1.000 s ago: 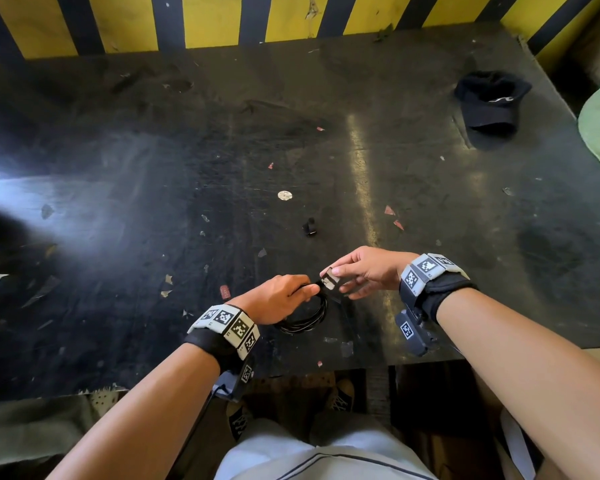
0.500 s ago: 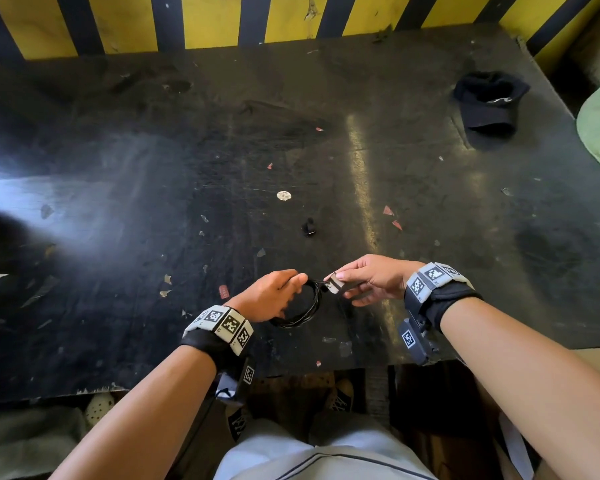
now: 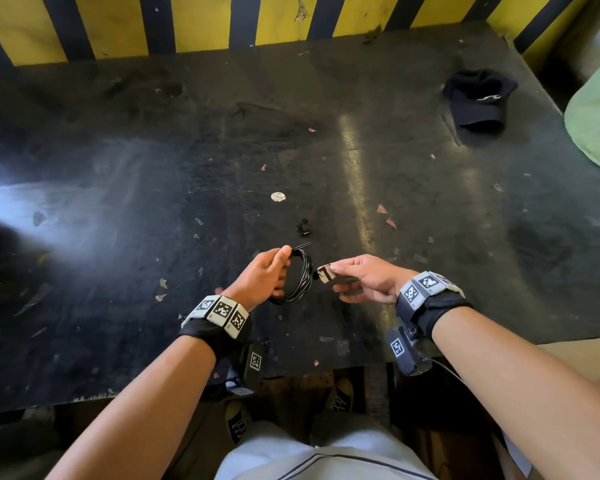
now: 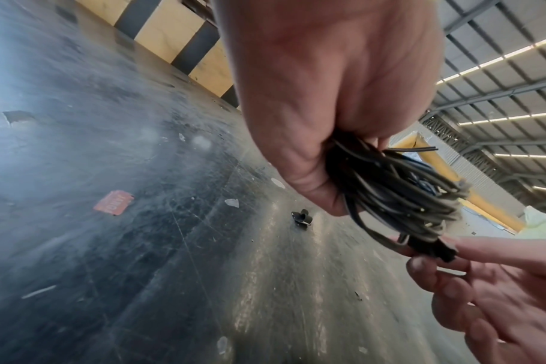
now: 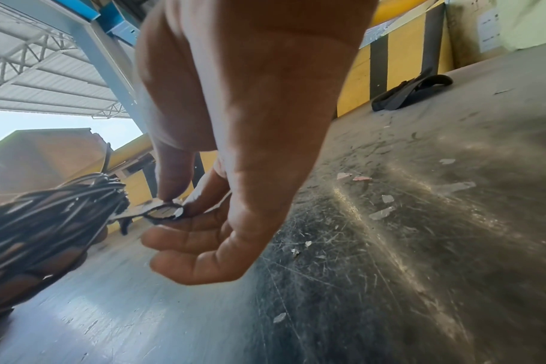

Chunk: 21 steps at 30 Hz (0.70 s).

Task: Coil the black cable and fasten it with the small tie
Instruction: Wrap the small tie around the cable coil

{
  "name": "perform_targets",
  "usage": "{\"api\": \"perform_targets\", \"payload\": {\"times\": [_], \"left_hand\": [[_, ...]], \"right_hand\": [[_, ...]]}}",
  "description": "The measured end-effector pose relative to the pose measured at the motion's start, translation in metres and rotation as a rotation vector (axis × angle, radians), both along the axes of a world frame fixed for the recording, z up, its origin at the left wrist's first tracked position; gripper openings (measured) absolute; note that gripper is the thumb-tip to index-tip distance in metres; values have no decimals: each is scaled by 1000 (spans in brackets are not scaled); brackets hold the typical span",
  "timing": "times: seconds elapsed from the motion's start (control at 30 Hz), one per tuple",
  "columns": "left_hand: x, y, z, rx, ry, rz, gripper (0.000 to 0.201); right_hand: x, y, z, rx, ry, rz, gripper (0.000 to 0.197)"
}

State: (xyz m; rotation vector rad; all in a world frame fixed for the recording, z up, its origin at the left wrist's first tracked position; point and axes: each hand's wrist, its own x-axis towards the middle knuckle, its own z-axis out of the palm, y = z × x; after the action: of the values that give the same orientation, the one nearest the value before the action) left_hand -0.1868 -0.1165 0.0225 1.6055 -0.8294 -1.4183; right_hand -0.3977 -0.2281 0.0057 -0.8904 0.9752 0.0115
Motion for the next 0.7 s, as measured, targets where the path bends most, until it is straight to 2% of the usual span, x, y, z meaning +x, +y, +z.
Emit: {"api": "perform_targets", "payload": {"times": [0.1,0.2,0.3,0.37,0.43,0.5,0.6,0.7], "left_hand": [[3,0,-5,11,-60,-40,36],[10,1,-14,57,-189,-112,37],[18,5,-18,78,-425,-252,42],[21,9,-16,79,-574,-345,45],[21,11,-15,80,-642,-403,44],[18,12,-13,86,-680,-451,42],[11,13,-10,86,-691,-512,38],[7,14,-8,67,-681,-542,37]], "right_hand": [[-1,-1,2,-46,-19,-2,20],[0,-3,6,-68,-8,18,10],[-1,-8,11,-90,22,77,3],[-2,-13,16,-274,99,168,4],[0,-17,21,-603,202,263,3],[5,-16,25,-827,219,279,10],[14,-8,28,-912,141,302,11],[20,-2,29,-905,115,386,7]]}}
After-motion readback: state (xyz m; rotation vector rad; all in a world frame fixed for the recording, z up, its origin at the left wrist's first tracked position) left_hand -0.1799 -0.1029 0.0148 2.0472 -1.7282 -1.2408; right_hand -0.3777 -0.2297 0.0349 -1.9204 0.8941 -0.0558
